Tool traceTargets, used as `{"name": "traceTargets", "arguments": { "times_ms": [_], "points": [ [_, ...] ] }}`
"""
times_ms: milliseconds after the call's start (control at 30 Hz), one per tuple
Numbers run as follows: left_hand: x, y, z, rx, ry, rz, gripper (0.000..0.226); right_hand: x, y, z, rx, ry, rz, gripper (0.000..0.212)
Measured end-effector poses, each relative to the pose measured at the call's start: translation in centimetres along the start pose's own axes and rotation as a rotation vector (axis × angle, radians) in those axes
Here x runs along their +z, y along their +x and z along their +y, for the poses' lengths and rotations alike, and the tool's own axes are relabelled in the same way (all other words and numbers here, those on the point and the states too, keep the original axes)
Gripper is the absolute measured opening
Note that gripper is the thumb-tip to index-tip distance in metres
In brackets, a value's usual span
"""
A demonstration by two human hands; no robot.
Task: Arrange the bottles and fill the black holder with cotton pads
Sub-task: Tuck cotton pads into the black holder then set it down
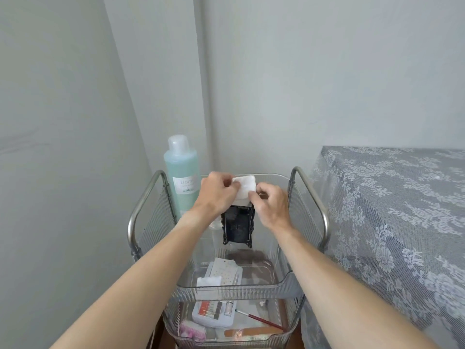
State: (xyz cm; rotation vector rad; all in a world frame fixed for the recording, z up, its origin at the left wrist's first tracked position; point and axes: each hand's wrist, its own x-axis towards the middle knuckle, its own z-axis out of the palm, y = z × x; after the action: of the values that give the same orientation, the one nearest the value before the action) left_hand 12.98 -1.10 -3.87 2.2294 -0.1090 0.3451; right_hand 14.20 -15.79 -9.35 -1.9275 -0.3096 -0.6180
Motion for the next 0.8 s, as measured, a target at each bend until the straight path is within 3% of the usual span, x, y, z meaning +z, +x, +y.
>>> {"name": "traceTargets", "arguments": {
  "times_ms": [100,167,267,433,600,800],
  "points": [
    [-0.3,1.0,-0.1,-0.001,0.072,-0.075,0.009,0.1,0.1,0.2,-0.008,-0.013,0.015,0.029],
    [-0.4,1.1,-0.3,-0.026,0.112,-0.088,0.022,0.0,0.1,0.4,-0.008,-0.015,0.023,0.025],
    [-0.6,0.7,-0.5,0.036,0.27,-0.028,0.019,0.1,0.2,0.7,0.003,-0.022,-0.002,0.022],
    [-0.3,0.4,-1.3,0.016,0.187,-0.059,0.019,0.1,0.7,0.9,0.0,-0.014,0.032,0.033],
    [0.0,0.6,-0.8,0.004,0.212,-0.044,0.022,0.4,0.5,0.8,0.001,-0.052,0.035,0.021],
    [-0.1,1.3,-0.2,0.015,0.224,-0.003,0.018,0.4,0.5,0.6,-0.026,-0.068,0.014,0.024]
  ]
}}
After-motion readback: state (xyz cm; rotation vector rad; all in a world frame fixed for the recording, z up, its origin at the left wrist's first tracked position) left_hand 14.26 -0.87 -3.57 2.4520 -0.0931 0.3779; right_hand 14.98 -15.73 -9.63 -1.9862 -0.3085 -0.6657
